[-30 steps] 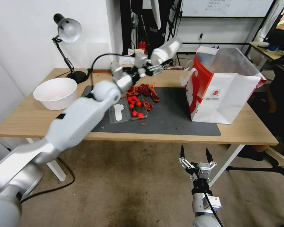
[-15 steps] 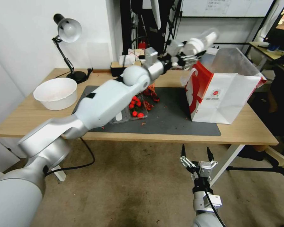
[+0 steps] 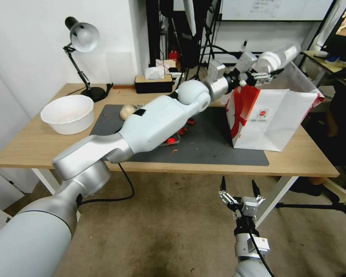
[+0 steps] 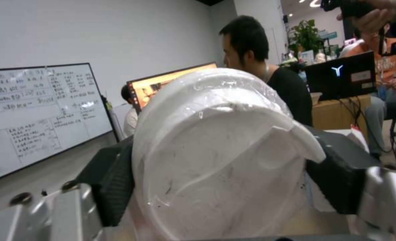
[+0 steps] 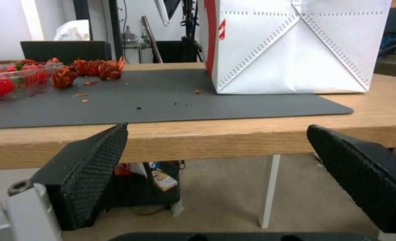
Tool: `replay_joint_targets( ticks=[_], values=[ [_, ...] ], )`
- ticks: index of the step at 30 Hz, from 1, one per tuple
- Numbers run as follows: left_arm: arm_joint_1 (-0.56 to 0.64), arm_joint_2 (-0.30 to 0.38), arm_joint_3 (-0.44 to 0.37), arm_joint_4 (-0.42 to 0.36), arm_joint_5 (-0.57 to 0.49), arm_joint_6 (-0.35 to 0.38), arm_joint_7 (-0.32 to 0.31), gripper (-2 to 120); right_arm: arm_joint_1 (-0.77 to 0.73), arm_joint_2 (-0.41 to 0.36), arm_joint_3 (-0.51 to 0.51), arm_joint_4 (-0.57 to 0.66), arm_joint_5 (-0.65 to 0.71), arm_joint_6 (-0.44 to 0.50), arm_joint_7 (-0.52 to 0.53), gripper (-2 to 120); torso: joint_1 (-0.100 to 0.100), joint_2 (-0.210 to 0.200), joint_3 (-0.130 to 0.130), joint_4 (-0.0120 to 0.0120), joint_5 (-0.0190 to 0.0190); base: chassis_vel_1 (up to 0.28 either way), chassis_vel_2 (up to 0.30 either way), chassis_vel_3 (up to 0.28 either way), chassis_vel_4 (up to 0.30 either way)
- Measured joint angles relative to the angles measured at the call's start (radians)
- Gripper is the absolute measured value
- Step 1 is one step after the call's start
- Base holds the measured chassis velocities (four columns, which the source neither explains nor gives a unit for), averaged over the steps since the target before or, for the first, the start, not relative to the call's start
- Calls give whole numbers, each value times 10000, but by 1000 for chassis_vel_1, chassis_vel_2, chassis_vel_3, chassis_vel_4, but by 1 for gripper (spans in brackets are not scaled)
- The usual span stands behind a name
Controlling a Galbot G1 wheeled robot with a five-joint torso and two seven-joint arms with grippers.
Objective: Pick up the trash from the table and place it into the takeout bag.
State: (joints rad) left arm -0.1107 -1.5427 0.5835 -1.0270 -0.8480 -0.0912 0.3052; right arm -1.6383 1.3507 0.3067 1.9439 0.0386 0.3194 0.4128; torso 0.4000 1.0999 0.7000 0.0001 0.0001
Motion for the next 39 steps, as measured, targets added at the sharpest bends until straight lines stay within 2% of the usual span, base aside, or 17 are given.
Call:
replay_joint_targets(
  ticks=[2,4,5,13,18,20,22,23,26,31,39],
  values=[
    [9,-27,0,41,19,-3,1,84,-6,-3,7,6,0,4,1,100,0,0,0,0,0,0,0,0,0],
    [23,-79,-6,122,64,-6,-3,95,-32,-10,35,28,3,14,5,100,-1,0,0,-1,-2,0,0,0,0],
    [24,-83,-20,135,69,-7,-10,97,-36,-10,36,34,4,15,5,100,-1,1,0,-1,-2,0,0,0,0],
    [71,174,-404,-88,72,34,-234,100,-44,-6,38,60,4,19,9,100,0,0,0,-1,-2,0,0,0,0],
    [260,796,-748,-643,28,171,-364,100,-39,-10,35,64,4,19,9,100,-1,1,-1,-2,-3,0,0,0,0],
    [639,1638,-1143,-1382,2,337,-448,100,-39,-13,32,64,4,20,8,100,0,0,-1,2,-5,0,0,0,0],
    [935,2118,-1376,-1740,-3,374,-487,100,-39,-17,29,64,5,19,8,100,0,1,-1,2,-5,0,0,0,0],
    [935,2118,-1376,-1740,-3,374,-487,100,-39,-17,29,64,5,19,8,100,0,1,-1,2,-5,0,0,0,0],
    [1532,2928,-1762,-2264,0,381,-517,100,-41,-40,10,62,-1,13,6,100,0,1,-1,1,-5,0,0,0,0],
    [2088,3457,-2167,-2587,36,375,-521,100,-41,-53,-6,35,-7,4,2,100,0,1,-1,-1,-3,0,0,0,0],
    [3460,4351,-3252,-3294,260,357,-526,100,0,-75,-37,-26,-15,-4,-2,100,-1,1,-1,0,-3,0,0,0,0]
  ],
)
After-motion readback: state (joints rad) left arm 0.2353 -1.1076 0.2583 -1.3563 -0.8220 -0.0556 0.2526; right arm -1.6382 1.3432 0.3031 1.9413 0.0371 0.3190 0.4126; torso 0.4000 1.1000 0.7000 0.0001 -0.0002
